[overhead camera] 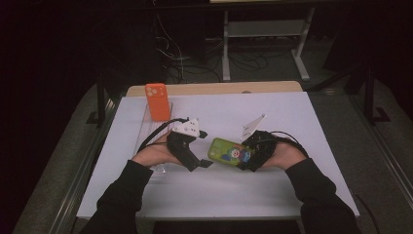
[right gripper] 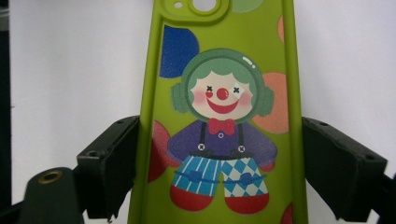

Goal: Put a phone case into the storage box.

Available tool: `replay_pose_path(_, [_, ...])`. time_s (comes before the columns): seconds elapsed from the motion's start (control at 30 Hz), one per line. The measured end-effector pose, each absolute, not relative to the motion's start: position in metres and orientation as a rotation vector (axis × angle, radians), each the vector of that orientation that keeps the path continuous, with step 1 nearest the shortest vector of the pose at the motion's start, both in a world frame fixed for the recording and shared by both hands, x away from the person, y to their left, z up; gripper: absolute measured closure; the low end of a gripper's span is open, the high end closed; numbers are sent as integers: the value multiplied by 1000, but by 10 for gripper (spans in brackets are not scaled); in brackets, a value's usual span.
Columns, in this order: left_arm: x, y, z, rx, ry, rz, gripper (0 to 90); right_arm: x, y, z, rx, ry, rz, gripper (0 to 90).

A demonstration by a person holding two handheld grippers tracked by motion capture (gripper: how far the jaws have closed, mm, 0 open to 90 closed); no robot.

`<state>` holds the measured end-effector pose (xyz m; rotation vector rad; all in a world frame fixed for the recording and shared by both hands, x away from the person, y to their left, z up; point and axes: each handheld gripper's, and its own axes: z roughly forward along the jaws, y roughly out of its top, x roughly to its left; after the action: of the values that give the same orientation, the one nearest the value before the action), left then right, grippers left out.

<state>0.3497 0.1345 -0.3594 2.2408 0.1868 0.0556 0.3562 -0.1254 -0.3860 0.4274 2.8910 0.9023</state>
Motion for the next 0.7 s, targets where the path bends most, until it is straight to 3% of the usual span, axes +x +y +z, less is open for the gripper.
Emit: replay_pose_path(0.7, [337,114,-371,2343,37,16,0,334,-102,-380,176,2953,894,150])
